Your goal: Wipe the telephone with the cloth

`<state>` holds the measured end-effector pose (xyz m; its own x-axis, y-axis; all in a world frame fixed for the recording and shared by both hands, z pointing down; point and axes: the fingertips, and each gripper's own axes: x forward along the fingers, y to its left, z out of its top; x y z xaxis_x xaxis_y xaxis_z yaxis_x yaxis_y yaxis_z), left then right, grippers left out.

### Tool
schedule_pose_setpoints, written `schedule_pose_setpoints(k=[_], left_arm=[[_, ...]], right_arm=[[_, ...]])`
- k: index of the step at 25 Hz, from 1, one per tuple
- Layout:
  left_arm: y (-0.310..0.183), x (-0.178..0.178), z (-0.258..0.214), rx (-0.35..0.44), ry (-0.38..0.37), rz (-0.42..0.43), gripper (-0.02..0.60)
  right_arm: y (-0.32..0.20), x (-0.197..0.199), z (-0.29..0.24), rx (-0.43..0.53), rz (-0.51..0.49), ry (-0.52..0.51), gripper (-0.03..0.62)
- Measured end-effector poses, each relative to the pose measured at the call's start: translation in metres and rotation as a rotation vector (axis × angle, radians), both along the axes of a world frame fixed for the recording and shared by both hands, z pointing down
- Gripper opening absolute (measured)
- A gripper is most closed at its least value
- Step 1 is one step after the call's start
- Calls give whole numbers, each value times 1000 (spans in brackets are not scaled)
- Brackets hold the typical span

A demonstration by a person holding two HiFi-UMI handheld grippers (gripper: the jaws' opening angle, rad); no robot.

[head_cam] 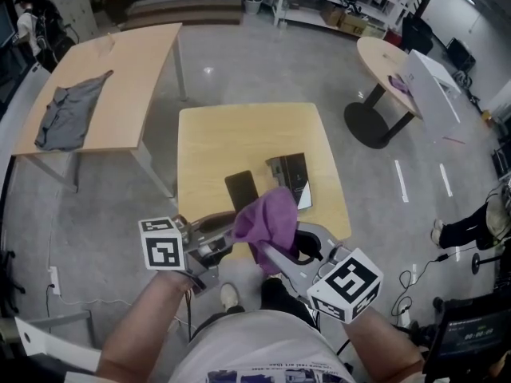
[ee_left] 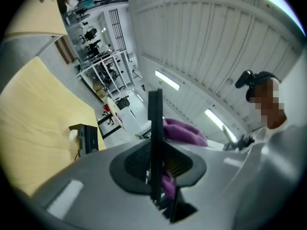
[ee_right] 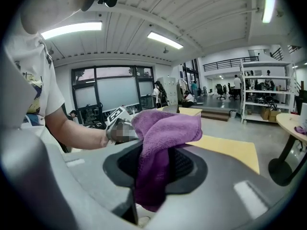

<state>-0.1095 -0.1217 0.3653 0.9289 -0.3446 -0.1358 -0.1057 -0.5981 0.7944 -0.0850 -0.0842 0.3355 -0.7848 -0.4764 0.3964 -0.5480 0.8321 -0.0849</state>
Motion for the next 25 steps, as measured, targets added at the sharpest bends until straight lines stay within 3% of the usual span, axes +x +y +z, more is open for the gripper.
schedule_pose_setpoints(k=[16, 21, 25], left_arm=[[-5, -23, -13, 36, -2, -36, 85], [-4, -22, -11, 56, -33, -26, 86], [1, -16, -12, 73, -48, 1, 84]], right_arm=[[57, 28, 66, -149, -18, 82, 117], [50, 44, 38, -145, 18, 25, 118], [19, 55, -1, -57, 69, 1, 118]])
